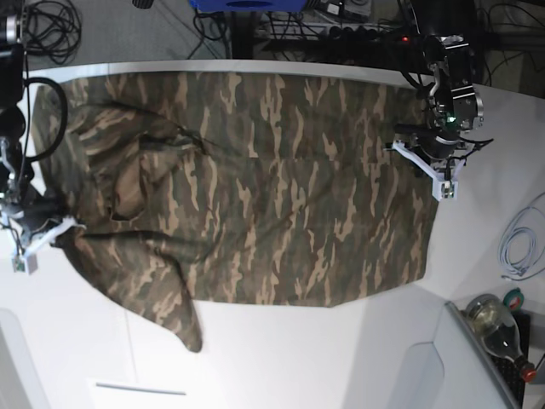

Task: Layout the t-shirt on the table in an organized manner, then fold the t-shirt properly
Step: 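Grasp the shirt sides with both grippers and lift them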

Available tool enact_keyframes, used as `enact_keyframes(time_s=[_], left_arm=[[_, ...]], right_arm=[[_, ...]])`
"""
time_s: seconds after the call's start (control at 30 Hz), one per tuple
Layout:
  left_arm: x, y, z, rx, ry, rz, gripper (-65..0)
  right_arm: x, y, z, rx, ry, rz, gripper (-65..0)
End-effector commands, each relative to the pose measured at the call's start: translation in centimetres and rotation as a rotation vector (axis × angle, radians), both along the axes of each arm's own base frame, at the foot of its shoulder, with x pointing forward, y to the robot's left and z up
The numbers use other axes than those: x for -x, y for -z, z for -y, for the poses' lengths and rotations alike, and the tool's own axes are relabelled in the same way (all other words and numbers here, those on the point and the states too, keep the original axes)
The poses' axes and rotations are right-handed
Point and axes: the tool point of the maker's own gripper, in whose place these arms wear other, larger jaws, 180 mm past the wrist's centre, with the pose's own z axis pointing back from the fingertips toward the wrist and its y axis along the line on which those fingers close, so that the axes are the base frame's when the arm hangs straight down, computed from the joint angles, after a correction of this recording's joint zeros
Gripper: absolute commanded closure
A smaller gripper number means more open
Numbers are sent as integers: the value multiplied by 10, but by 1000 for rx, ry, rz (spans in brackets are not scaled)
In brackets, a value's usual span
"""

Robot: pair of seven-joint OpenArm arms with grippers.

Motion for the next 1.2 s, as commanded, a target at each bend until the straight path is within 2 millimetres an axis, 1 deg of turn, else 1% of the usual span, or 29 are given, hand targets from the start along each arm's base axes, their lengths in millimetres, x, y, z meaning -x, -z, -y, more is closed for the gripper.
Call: enact_keyframes(time_s=[0.0,0.07,0.17,0.27,0.3,0.4,0.47,0.53,0.57,0.6,0.67,0.7,0.73,0.77,0.83,0.87,0.97,1.0,1.03,1.1,1.17], left_arm=[[-14,-16,-5,-19,4,56,0],[-13,-16,-5,-16,1,46,0],[-13,-20,-8,-18,-7,39,0],[-18,-31,-8,-28,-1,63,0],[-19,-33,-8,-29,0,69,0],[-20,-35,-9,-37,1,73,0],[-20,-35,-10,-40,2,72,0],[-20,-35,-10,-40,2,72,0],[-20,-35,-10,-41,2,72,0],[-20,-35,-11,-43,2,72,0],[-17,-34,-14,-46,-5,67,0],[-13,-34,-19,-49,-19,65,0],[-12,-36,-25,-52,-35,69,0],[-12,-38,-28,-55,-45,76,0],[-11,-44,-34,-61,-60,90,0],[-12,-47,-36,-65,-65,99,0],[-10,-52,-47,-79,-90,107,0],[-9,-53,-51,-81,-99,108,0],[-7,-53,-54,-82,-109,109,0],[-5,-55,-62,-88,-132,113,0],[-2,-56,-68,-91,-147,113,0]], right_arm=[[-7,-19,4,17,-9,59,0],[1,-26,-7,22,-41,83,0],[16,-29,-14,31,-43,90,0],[33,-26,-25,27,-66,81,0],[38,-23,-29,19,-68,73,0],[56,-4,-44,-20,-60,31,-6],[68,10,-45,-35,-44,-8,-9],[76,16,-42,-50,-11,-25,-18],[82,19,-41,-60,6,-50,-50],[87,21,-38,-69,23,-84,-98],[87,10,-36,-80,36,-99,-219],[86,2,-37,-84,38,-94,-276],[80,-8,-37,-81,35,-66,-321],[75,-16,-40,-79,24,-43,-348],[50,-39,-39,-52,7,21,-362],[38,-45,-37,-15,-5,26,-363],[3,-44,-43,141,-82,-33,-363],[-6,-41,-50,178,-108,-46,-363],[-14,-33,-55,215,-128,-70,-365],[-33,-29,-52,266,-123,-86,-365],[-43,-19,-53,284,-123,-119,-365]])
